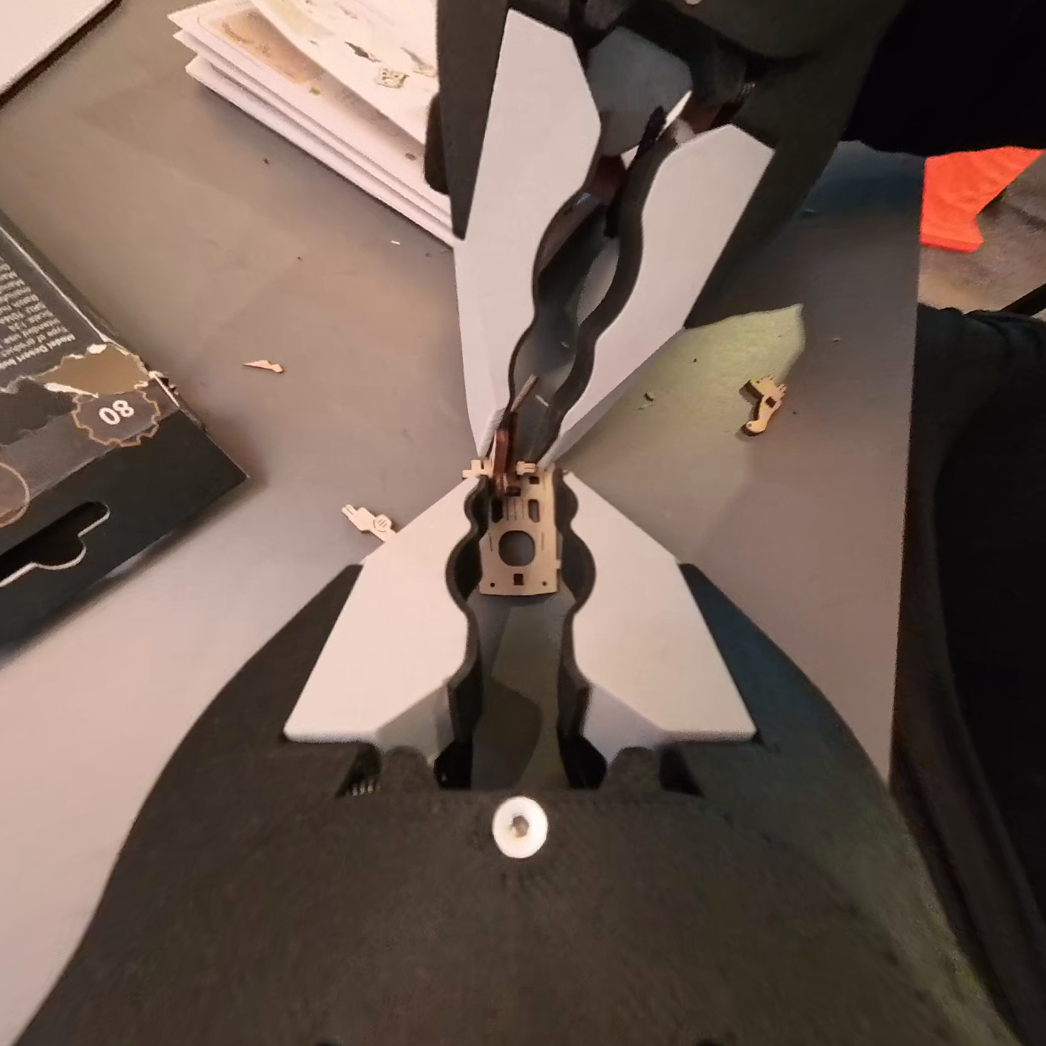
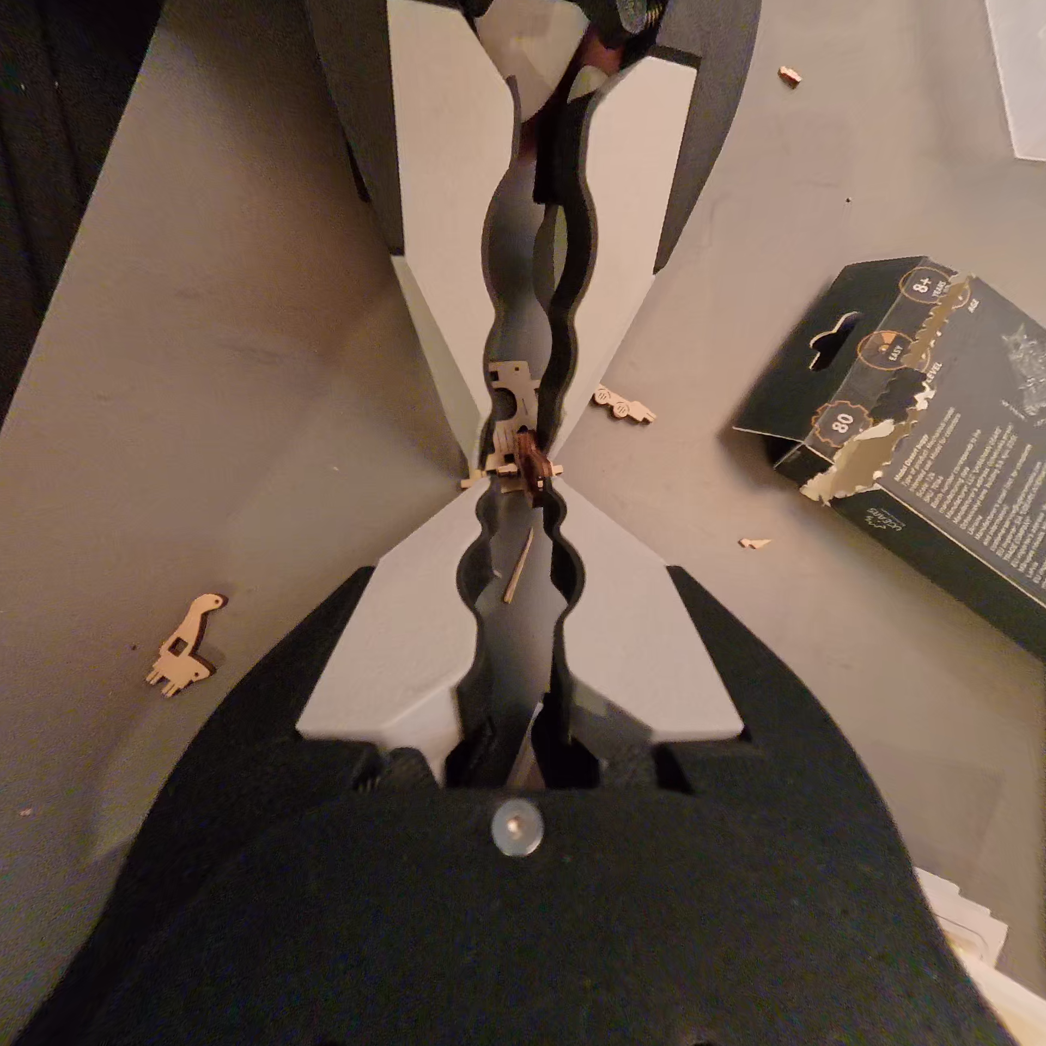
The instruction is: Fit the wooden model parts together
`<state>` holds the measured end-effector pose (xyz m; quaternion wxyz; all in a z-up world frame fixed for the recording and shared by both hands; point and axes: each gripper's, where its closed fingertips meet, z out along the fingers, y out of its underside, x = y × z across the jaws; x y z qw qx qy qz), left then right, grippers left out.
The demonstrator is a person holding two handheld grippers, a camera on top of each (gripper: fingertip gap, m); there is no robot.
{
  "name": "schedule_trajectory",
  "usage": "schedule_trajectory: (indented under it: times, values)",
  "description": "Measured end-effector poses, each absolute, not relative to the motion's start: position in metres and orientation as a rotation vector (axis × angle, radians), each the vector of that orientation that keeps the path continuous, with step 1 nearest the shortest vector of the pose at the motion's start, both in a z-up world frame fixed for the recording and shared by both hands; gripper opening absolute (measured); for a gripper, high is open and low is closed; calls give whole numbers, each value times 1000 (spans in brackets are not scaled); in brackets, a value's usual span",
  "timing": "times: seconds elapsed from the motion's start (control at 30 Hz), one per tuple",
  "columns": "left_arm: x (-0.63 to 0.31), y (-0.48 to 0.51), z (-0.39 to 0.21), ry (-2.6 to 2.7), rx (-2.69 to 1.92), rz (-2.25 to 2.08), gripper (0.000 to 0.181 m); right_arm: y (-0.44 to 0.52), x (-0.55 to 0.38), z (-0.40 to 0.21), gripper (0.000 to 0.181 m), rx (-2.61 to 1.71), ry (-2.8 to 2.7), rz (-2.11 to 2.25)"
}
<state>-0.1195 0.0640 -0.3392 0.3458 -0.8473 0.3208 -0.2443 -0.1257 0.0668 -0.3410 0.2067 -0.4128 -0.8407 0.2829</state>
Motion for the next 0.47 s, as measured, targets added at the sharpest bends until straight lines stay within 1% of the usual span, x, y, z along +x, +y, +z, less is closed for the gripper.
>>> schedule_trajectory:
  times: [0.03,0.13,0.2,0.27,0.47]
  values:
    - [-119,63,-339,812,-2206,-663,22,67,-126,-341,11,-1151,-2343,786]
    - [-119,64,-338,753,-2222,-691,22,67,-127,-341,11,-1149,-2343,787]
    - [-122,67,-339,700,-2239,-697,14,67,-127,-341,11,-1142,-2343,780]
    - [-123,67,-339,674,-2248,-714,11,67,-126,-341,10,-1143,-2341,787]
    - [-125,68,-339,614,-2264,-760,9,68,-127,-341,10,-1148,-2334,798]
